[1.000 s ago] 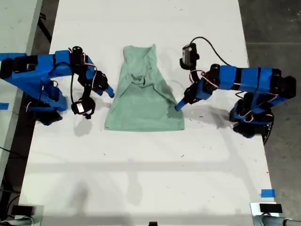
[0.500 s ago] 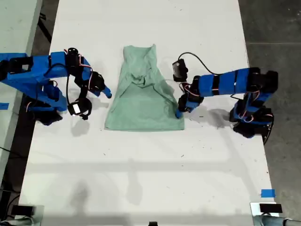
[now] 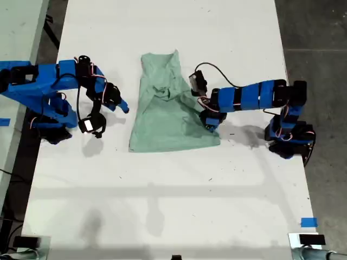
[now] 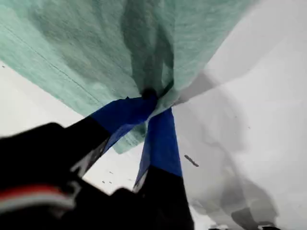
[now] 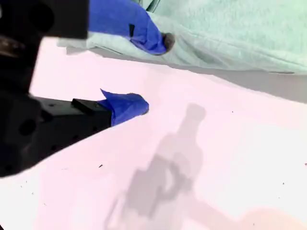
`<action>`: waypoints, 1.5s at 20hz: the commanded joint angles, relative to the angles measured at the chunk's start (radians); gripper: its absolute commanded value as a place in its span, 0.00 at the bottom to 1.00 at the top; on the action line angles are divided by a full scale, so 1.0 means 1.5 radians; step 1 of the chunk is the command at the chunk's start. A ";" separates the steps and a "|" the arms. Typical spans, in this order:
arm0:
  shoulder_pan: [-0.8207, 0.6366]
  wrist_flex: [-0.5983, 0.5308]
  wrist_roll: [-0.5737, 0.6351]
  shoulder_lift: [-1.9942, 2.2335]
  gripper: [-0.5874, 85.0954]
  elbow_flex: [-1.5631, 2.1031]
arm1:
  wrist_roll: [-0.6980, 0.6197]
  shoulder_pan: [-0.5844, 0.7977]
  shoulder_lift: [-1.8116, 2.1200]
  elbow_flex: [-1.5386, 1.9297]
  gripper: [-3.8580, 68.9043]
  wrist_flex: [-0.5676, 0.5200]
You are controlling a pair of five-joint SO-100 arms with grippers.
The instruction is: Fold tshirt
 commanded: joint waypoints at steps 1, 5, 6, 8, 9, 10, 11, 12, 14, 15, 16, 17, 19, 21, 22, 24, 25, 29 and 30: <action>-0.004 -0.007 -0.003 0.020 0.20 -0.004 | -0.005 -0.014 0.011 -0.107 0.04 0.130; 0.002 -0.006 -0.006 0.020 0.21 -0.005 | -0.003 -0.051 -0.025 -0.368 0.04 0.303; 0.002 -0.006 -0.007 0.020 0.20 -0.005 | 0.003 -0.062 -0.082 -0.453 0.04 0.318; 0.003 -0.006 -0.007 0.020 0.20 -0.005 | 0.037 -0.081 -0.199 -0.582 0.04 0.317; 0.003 -0.006 -0.007 0.020 0.20 -0.006 | 0.058 -0.088 -0.253 -0.640 0.04 0.318; 0.003 -0.006 -0.008 0.020 0.20 -0.006 | 0.078 -0.093 -0.292 -0.677 0.04 0.314; 0.004 -0.006 -0.008 0.020 0.20 -0.007 | 0.100 -0.095 -0.313 -0.683 0.04 0.300; 0.003 -0.009 -0.008 0.020 0.21 -0.007 | 0.115 -0.096 -0.329 -0.683 0.04 0.278; 0.000 -0.013 -0.008 0.014 0.21 -0.008 | 0.143 -0.099 -0.362 -0.683 0.05 0.242; -0.001 -0.013 -0.007 0.010 0.21 -0.011 | 0.149 -0.102 -0.376 -0.683 0.21 0.229; -0.001 -0.014 -0.008 0.009 0.22 -0.011 | 0.141 -0.105 -0.379 -0.683 0.50 0.217; -0.001 -0.015 -0.008 0.007 0.22 -0.014 | 0.134 -0.110 -0.375 -0.690 0.56 0.214; 0.000 -0.014 -0.008 0.002 0.22 -0.017 | 0.128 -0.116 -0.341 -0.728 0.51 0.271; 0.001 -0.013 -0.008 0.002 0.23 -0.019 | 0.105 -0.102 -0.250 -0.727 0.48 0.330; 0.001 -0.012 -0.012 0.002 0.23 -0.019 | 0.083 -0.095 -0.180 -0.699 0.48 0.332; 0.001 -0.011 -0.014 0.001 0.24 -0.022 | 0.046 -0.076 -0.065 -0.653 0.46 0.333; 0.001 -0.012 -0.015 0.001 0.24 -0.026 | 0.034 -0.063 -0.026 -0.632 0.45 0.333; 0.013 -0.003 -0.025 -0.006 0.24 -0.049 | 0.020 -0.036 -0.001 -0.588 0.44 0.333; 0.017 0.001 -0.025 -0.006 0.23 -0.053 | 0.013 -0.033 0.008 -0.588 0.43 0.333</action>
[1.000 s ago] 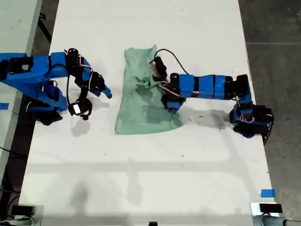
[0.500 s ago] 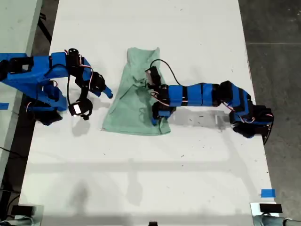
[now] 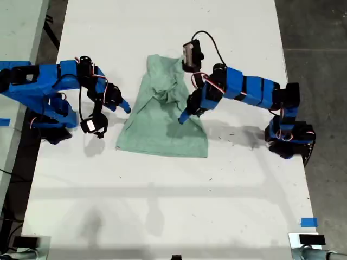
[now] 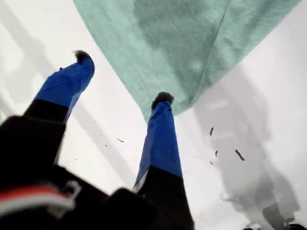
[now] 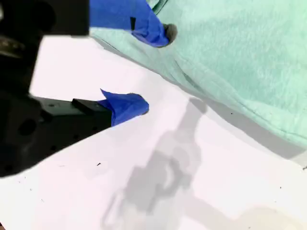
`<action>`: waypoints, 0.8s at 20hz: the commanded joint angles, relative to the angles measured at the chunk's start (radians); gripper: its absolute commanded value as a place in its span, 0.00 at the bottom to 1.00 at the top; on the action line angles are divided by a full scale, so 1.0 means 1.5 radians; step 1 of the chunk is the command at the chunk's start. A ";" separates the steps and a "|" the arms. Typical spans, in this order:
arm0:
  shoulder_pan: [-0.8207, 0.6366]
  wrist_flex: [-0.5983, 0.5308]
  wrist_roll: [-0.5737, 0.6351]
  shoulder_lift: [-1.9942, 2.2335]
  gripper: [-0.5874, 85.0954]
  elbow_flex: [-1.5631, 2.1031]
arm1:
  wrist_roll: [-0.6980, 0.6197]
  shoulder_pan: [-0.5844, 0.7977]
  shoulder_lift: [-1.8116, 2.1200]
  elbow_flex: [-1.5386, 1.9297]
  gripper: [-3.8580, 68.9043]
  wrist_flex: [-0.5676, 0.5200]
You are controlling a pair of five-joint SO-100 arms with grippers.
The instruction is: Fold tshirt
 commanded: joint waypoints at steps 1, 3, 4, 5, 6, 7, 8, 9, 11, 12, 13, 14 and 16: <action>0.017 0.015 -0.014 0.004 0.23 -0.055 | -0.018 0.011 0.081 0.002 0.43 0.006; 0.020 0.020 -0.019 0.004 0.24 -0.060 | -0.019 0.020 0.109 0.028 0.43 0.006; 0.021 0.020 -0.020 0.004 0.24 -0.061 | -0.020 0.022 0.119 0.042 0.42 0.006; 0.022 0.020 -0.020 0.004 0.24 -0.062 | -0.019 0.022 0.123 0.058 0.42 0.006; 0.024 0.020 -0.020 0.004 0.24 -0.062 | -0.016 0.022 0.127 0.075 0.42 0.006; 0.025 0.020 -0.020 0.004 0.24 -0.063 | -0.014 0.020 0.131 0.090 0.42 0.006; 0.026 0.020 -0.022 0.004 0.24 -0.064 | -0.011 0.018 0.136 0.102 0.41 0.006; 0.028 0.020 -0.024 0.004 0.24 -0.065 | -0.010 0.016 0.143 0.115 0.41 0.005; 0.028 0.021 -0.027 0.004 0.24 -0.067 | -0.013 0.010 0.166 0.153 0.41 0.005; 0.028 0.022 -0.029 0.005 0.24 -0.070 | -0.012 0.006 0.189 0.188 0.41 0.005; 0.028 0.024 -0.029 0.007 0.25 -0.073 | -0.006 0.003 0.216 0.226 0.42 0.005; 0.025 0.024 -0.026 0.010 0.25 -0.075 | 0.001 -0.001 0.242 0.262 0.42 0.002; 0.017 0.022 -0.021 0.012 0.24 -0.075 | 0.014 -0.015 0.260 0.318 0.45 -0.010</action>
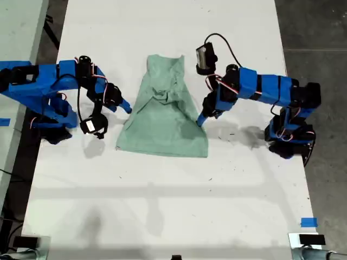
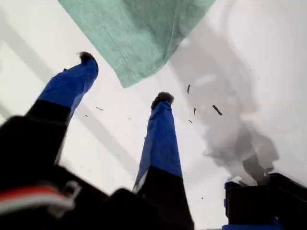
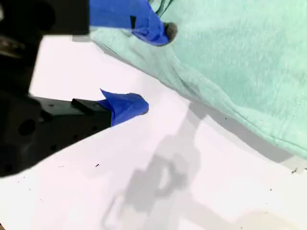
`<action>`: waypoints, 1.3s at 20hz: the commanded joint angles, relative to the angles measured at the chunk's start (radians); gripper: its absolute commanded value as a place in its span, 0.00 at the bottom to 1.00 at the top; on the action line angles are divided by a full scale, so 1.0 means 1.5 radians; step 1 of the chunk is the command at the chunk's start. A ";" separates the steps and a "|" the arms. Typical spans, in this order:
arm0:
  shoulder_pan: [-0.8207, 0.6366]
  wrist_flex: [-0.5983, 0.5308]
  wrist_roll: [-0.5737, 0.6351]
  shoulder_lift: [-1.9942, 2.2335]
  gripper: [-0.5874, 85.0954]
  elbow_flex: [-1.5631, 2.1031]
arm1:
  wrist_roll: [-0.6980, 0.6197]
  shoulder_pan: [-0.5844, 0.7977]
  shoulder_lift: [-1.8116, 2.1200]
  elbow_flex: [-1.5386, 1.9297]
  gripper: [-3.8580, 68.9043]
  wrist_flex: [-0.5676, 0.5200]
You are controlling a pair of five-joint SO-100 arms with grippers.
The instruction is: Fold tshirt
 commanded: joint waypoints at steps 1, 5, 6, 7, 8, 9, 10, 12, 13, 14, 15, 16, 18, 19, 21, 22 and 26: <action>-0.003 0.002 0.006 0.011 0.24 -0.049 | 0.017 -0.026 0.054 0.048 0.47 -0.029; -0.015 -0.005 0.026 -0.016 0.24 -0.048 | 0.022 -0.038 0.004 0.156 0.48 -0.173; -0.018 -0.005 0.030 -0.021 0.25 -0.047 | 0.022 -0.038 -0.019 0.176 0.48 -0.210; -0.019 -0.005 0.033 -0.024 0.25 -0.044 | 0.022 -0.038 -0.045 0.191 0.48 -0.244; -0.021 -0.005 0.034 -0.024 0.25 -0.040 | 0.022 -0.039 -0.074 0.206 0.48 -0.273; -0.024 -0.004 0.036 -0.024 0.25 -0.037 | 0.026 -0.038 -0.098 0.221 0.48 -0.300; -0.025 -0.003 0.036 -0.024 0.25 -0.034 | 0.029 -0.036 -0.114 0.241 0.48 -0.326; -0.025 -0.003 0.036 -0.024 0.25 -0.031 | 0.037 -0.030 -0.117 0.285 0.47 -0.364; -0.025 -0.003 0.036 -0.024 0.25 -0.031 | 0.037 -0.028 -0.117 0.296 0.46 -0.372; -0.026 -0.005 0.036 -0.024 0.25 -0.031 | 0.039 -0.028 -0.117 0.301 0.45 -0.376; -0.027 -0.008 0.036 -0.024 0.25 -0.030 | 0.040 -0.028 -0.118 0.303 0.41 -0.379; -0.030 -0.010 0.036 -0.024 0.25 -0.027 | 0.042 -0.029 -0.119 0.303 0.34 -0.380; -0.033 -0.016 0.036 -0.024 0.25 -0.022 | 0.049 -0.029 -0.120 0.303 0.13 -0.376; -0.033 -0.019 0.036 -0.024 0.24 -0.020 | 0.048 -0.031 -0.120 0.303 0.09 -0.374; -0.033 -0.020 0.036 -0.024 0.24 -0.018 | 0.045 -0.034 -0.119 0.287 0.03 -0.342; -0.032 -0.020 0.035 -0.024 0.24 -0.018 | 0.040 -0.034 -0.119 0.272 0.03 -0.311; -0.028 -0.021 0.033 -0.024 0.24 -0.018 | 0.015 -0.034 -0.072 0.254 0.04 -0.219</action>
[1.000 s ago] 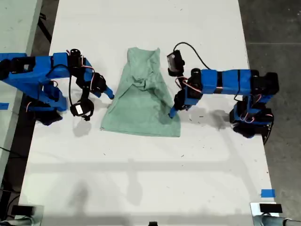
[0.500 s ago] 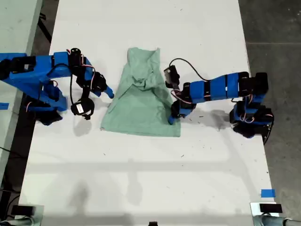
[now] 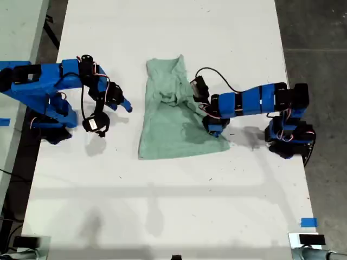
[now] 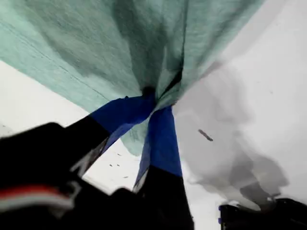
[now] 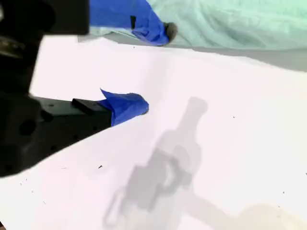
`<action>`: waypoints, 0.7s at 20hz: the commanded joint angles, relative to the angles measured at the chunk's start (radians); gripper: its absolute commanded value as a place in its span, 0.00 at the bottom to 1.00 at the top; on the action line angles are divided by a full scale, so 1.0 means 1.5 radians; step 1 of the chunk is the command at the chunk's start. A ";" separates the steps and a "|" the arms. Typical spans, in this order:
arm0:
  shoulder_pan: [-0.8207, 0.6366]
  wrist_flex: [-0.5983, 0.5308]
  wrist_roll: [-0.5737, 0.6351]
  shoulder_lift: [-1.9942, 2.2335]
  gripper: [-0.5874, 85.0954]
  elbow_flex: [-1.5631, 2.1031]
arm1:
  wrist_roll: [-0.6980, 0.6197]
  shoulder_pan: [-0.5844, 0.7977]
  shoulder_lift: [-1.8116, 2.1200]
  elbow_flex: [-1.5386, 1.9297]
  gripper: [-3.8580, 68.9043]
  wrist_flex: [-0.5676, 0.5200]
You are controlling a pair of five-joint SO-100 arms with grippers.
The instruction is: Fold tshirt
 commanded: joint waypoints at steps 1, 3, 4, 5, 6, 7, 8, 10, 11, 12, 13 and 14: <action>-0.001 -0.009 0.001 0.002 0.24 -0.019 | -0.018 -0.003 0.062 -0.051 0.04 0.069; 0.004 -0.012 0.001 0.002 0.24 -0.019 | -0.026 -0.001 0.059 -0.061 0.07 0.072; 0.005 -0.012 0.001 0.002 0.24 -0.019 | -0.025 -0.001 0.049 -0.061 0.13 0.066; 0.006 -0.012 0.001 0.002 0.24 -0.018 | -0.021 -0.001 0.046 -0.061 0.30 0.067; 0.008 -0.009 0.001 0.002 0.24 -0.018 | -0.017 -0.002 0.052 -0.076 0.37 0.090; 0.010 -0.006 0.000 0.002 0.24 -0.017 | -0.016 -0.003 0.073 -0.102 0.40 0.128; 0.012 -0.004 -0.001 0.002 0.24 -0.017 | -0.017 -0.002 0.104 -0.131 0.43 0.162; 0.012 -0.004 -0.002 0.002 0.24 -0.018 | -0.026 0.009 0.168 -0.182 0.45 0.223; 0.010 -0.004 -0.002 0.002 0.24 -0.020 | -0.028 0.016 0.197 -0.196 0.45 0.246; 0.009 -0.004 -0.002 0.003 0.24 -0.020 | -0.030 0.024 0.230 -0.198 0.45 0.259; 0.008 -0.004 -0.002 0.003 0.24 -0.020 | -0.033 0.030 0.265 -0.191 0.46 0.265; 0.008 -0.003 -0.002 0.004 0.24 -0.020 | -0.035 0.036 0.296 -0.177 0.46 0.267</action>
